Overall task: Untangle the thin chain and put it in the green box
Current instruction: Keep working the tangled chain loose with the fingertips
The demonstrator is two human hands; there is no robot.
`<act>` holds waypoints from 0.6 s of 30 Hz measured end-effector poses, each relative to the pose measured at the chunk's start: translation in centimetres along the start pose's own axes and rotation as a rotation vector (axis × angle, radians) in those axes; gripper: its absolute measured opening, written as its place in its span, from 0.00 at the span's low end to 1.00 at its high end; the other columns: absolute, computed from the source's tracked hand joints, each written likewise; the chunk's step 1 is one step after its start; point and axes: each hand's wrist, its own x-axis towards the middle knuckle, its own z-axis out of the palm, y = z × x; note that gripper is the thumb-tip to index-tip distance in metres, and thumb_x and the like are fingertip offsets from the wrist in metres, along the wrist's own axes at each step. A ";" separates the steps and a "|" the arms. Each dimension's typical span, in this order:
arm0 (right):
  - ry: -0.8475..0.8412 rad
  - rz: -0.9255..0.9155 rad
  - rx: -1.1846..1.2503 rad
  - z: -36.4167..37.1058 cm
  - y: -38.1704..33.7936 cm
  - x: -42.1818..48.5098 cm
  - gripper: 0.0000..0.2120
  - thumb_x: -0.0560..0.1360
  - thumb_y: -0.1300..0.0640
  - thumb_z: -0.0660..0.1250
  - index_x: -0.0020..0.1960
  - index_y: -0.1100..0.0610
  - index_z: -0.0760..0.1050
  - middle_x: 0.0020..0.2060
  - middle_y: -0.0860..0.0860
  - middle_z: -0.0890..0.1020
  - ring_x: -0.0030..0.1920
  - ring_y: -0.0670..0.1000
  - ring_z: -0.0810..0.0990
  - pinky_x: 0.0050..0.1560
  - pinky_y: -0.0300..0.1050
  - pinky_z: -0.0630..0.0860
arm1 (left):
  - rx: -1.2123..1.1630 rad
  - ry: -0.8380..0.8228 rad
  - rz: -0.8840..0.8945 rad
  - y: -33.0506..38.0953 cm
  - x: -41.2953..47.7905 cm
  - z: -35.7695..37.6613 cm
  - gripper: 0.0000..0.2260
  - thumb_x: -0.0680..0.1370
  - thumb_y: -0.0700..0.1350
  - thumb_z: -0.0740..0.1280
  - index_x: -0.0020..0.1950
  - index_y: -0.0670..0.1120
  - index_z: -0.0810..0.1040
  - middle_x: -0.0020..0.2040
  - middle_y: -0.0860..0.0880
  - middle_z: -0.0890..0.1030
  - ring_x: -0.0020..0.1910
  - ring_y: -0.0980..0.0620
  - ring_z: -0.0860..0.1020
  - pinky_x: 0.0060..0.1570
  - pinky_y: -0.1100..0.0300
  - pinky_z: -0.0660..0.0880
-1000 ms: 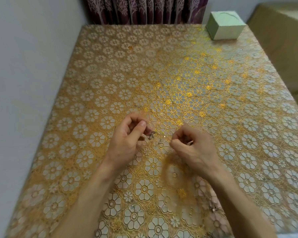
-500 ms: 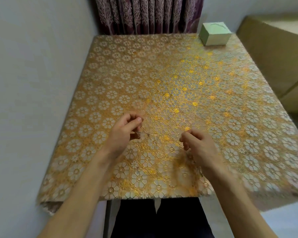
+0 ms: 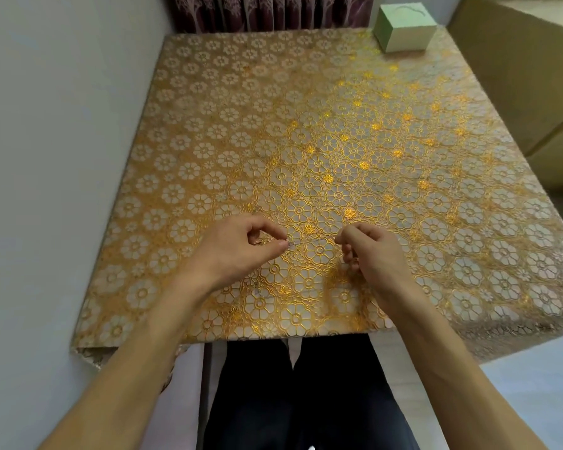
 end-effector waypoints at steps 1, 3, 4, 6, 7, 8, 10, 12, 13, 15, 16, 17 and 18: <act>-0.001 0.003 0.002 0.0 0.0 0.0 0.08 0.76 0.60 0.66 0.38 0.56 0.78 0.28 0.45 0.73 0.32 0.47 0.70 0.31 0.38 0.66 | 0.033 0.009 0.012 0.1 0.0 0.0 0.06 0.75 0.57 0.72 0.49 0.58 0.85 0.37 0.56 0.70 0.35 0.58 0.69 0.37 0.61 0.65; 0.002 0.007 0.003 0.0 0.0 0.0 0.08 0.76 0.60 0.66 0.38 0.57 0.78 0.28 0.45 0.73 0.31 0.46 0.70 0.31 0.37 0.66 | 0.078 0.014 0.015 0.1 0.1 0.1 0.07 0.76 0.57 0.71 0.49 0.58 0.85 0.38 0.57 0.73 0.38 0.58 0.70 0.38 0.60 0.66; 0.003 0.003 -0.005 0.0 -0.1 0.0 0.08 0.76 0.60 0.66 0.38 0.57 0.78 0.28 0.45 0.73 0.32 0.46 0.70 0.31 0.37 0.66 | 0.081 0.018 0.014 0.0 0.1 0.1 0.07 0.76 0.58 0.71 0.49 0.57 0.85 0.38 0.58 0.74 0.38 0.59 0.71 0.38 0.60 0.66; 0.003 -0.008 -0.022 0.0 -0.1 0.0 0.08 0.76 0.59 0.66 0.38 0.57 0.78 0.29 0.45 0.73 0.32 0.46 0.70 0.31 0.36 0.66 | 0.063 0.038 0.015 -0.2 0.1 0.3 0.08 0.76 0.58 0.71 0.47 0.56 0.85 0.36 0.57 0.75 0.36 0.59 0.71 0.36 0.62 0.66; 0.000 -0.016 -0.030 0.0 -0.1 0.0 0.08 0.76 0.59 0.66 0.39 0.58 0.78 0.29 0.46 0.73 0.33 0.46 0.70 0.31 0.36 0.66 | 0.050 0.050 0.016 -0.3 0.0 0.3 0.07 0.76 0.58 0.71 0.45 0.56 0.85 0.33 0.58 0.74 0.33 0.60 0.71 0.34 0.65 0.65; -0.002 -0.023 -0.039 -0.1 -0.1 0.0 0.07 0.76 0.60 0.66 0.39 0.59 0.78 0.30 0.47 0.73 0.33 0.47 0.70 0.30 0.35 0.67 | 0.036 0.057 0.015 -0.4 0.0 0.4 0.07 0.76 0.57 0.71 0.44 0.57 0.84 0.29 0.58 0.72 0.31 0.60 0.70 0.31 0.68 0.63; -0.003 -0.034 -0.066 -0.1 0.0 0.0 0.08 0.76 0.60 0.66 0.41 0.64 0.78 0.32 0.50 0.73 0.35 0.48 0.71 0.31 0.35 0.67 | 0.001 0.056 0.004 -0.7 0.0 0.7 0.06 0.77 0.56 0.71 0.44 0.56 0.84 0.26 0.57 0.69 0.28 0.61 0.70 0.30 0.69 0.64; -0.004 -0.055 -0.106 -0.2 0.3 0.0 0.10 0.76 0.59 0.67 0.42 0.66 0.77 0.33 0.52 0.74 0.35 0.49 0.71 0.33 0.40 0.68 | -0.065 0.056 -0.020 -1.0 0.0 1.0 0.06 0.77 0.56 0.71 0.43 0.56 0.84 0.26 0.57 0.69 0.27 0.60 0.69 0.30 0.68 0.64; -0.008 -0.072 -0.136 -0.3 0.3 -0.1 0.10 0.75 0.58 0.68 0.42 0.65 0.77 0.32 0.51 0.75 0.35 0.49 0.72 0.34 0.42 0.68 | -0.112 0.060 -0.036 -1.1 0.0 1.1 0.06 0.77 0.56 0.71 0.44 0.56 0.84 0.26 0.58 0.69 0.28 0.60 0.68 0.31 0.67 0.64; -0.011 -0.099 -0.213 -0.4 0.5 -0.1 0.09 0.73 0.55 0.69 0.40 0.61 0.78 0.29 0.48 0.75 0.32 0.48 0.72 0.34 0.43 0.68 | -0.208 0.075 -0.069 -1.6 0.1 1.4 0.07 0.77 0.56 0.71 0.45 0.55 0.84 0.26 0.59 0.69 0.28 0.60 0.67 0.33 0.64 0.65; -0.005 -0.106 -0.260 -0.5 0.5 -0.1 0.09 0.71 0.52 0.69 0.39 0.58 0.79 0.28 0.47 0.76 0.30 0.47 0.72 0.34 0.44 0.68 | -0.252 0.089 -0.080 -1.7 0.1 1.6 0.07 0.77 0.56 0.71 0.45 0.55 0.84 0.27 0.59 0.70 0.28 0.60 0.67 0.34 0.62 0.65; 0.004 -0.110 -0.311 -0.5 0.5 0.0 0.09 0.70 0.50 0.69 0.37 0.56 0.79 0.27 0.46 0.76 0.30 0.46 0.72 0.34 0.44 0.68 | -0.296 0.106 -0.084 -1.9 0.2 1.7 0.07 0.77 0.56 0.71 0.45 0.55 0.85 0.27 0.59 0.70 0.29 0.60 0.67 0.35 0.61 0.65; 0.009 -0.116 -0.362 -0.4 0.4 0.1 0.08 0.69 0.49 0.69 0.36 0.54 0.79 0.27 0.46 0.77 0.30 0.46 0.73 0.35 0.44 0.69 | -0.335 0.123 -0.084 -2.0 0.2 1.8 0.06 0.77 0.56 0.72 0.45 0.55 0.85 0.29 0.57 0.72 0.30 0.59 0.68 0.36 0.59 0.66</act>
